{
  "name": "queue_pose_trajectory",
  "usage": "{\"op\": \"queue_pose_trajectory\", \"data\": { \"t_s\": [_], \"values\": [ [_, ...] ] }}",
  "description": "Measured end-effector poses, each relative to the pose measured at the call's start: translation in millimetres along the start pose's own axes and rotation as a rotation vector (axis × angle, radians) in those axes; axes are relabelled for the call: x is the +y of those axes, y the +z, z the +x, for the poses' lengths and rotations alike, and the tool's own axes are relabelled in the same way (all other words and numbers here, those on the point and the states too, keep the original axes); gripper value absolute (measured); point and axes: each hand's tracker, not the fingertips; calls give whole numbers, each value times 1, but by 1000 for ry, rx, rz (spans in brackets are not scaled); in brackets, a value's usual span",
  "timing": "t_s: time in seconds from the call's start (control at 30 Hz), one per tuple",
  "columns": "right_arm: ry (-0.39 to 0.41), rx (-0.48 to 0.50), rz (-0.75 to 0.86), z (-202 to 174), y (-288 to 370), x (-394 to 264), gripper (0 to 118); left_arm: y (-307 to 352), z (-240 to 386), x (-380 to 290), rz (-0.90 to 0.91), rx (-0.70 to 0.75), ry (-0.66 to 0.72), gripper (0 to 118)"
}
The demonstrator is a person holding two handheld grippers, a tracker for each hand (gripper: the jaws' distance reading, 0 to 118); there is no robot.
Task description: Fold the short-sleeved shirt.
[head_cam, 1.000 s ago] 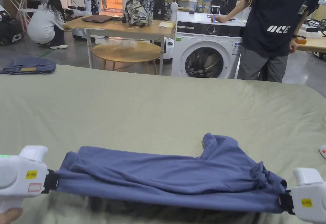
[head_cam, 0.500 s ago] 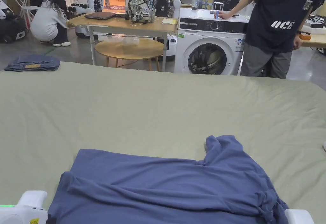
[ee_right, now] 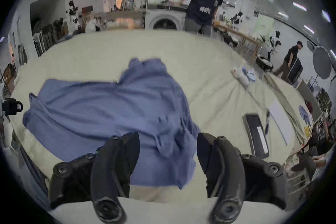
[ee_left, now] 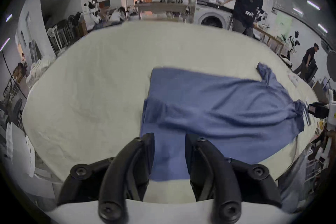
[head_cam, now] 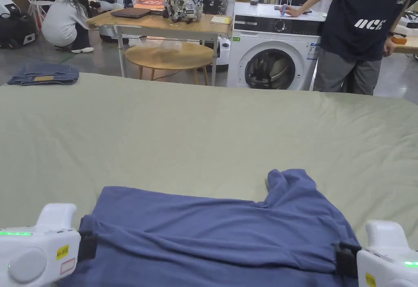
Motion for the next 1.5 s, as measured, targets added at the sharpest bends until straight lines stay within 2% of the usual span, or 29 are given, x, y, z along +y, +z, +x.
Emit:
{"op": "queue_pose_trajectory", "data": {
  "t_s": [0.03, 0.07, 0.1, 0.2, 0.23, 0.27, 0.53, 0.63, 0.8, 0.83, 0.87, 0.9, 0.97, 1.07, 1.2, 1.27, 1.33, 1.4, 1.5],
  "values": [
    [-6, 2, 44, -6, 2, 4, 50, 4, 5, 3, 33, -9, -1, 28],
    [-12, 4, 83, -13, 4, 7, 29, 7, 11, 5, 77, -10, -12, 13],
    [-17, 24, 122, -21, 7, 9, 20, 10, 16, 7, 123, -4, -25, 1],
    [-40, 36, 213, -41, 12, 18, 16, 15, 32, 11, 213, 37, -65, 0],
    [-40, 51, 228, -48, 13, 19, 12, 16, 35, 13, 230, 35, -73, 0],
    [-40, 47, 235, -54, 13, 22, 1, 17, 39, 14, 250, 42, -79, 0],
    [-57, 101, 256, -77, 5, 39, 0, -9, 28, 55, 218, 30, -34, 0],
    [-58, 120, 234, -78, -3, 43, 0, -39, 9, 86, 152, 13, -2, 0],
    [-41, 117, 202, -78, -19, 47, 0, -109, -27, 136, -56, -30, 48, 0],
    [-41, 120, 190, -77, -22, 47, 0, -120, -30, 142, -91, -31, 54, 10],
    [-39, 118, 178, -77, -27, 46, 0, -134, -36, 150, -135, -44, 57, 34],
    [-34, 114, 167, -76, -30, 46, 0, -147, -40, 155, -172, -52, 66, 47],
    [-23, 109, 148, -75, -38, 45, 0, -157, -38, 160, -244, -47, 101, 50],
    [-14, 101, 122, -72, -47, 42, 0, -181, -41, 163, -322, -50, 107, 49],
    [-10, 87, 95, -68, -55, 39, 0, -201, -32, 156, -428, 27, 68, 49],
    [-10, 79, 81, -66, -60, 38, 0, -209, -27, 153, -463, 32, 58, 45],
    [-6, 73, 67, -65, -63, 37, 0, -206, -18, 151, -442, 42, 44, 30],
    [-10, 70, 55, -63, -67, 36, 0, -209, -16, 153, -419, 76, -7, 1],
    [-20, 70, 39, -61, -71, 35, 0, -208, -11, 153, -395, 71, -66, 0]
  ]
}}
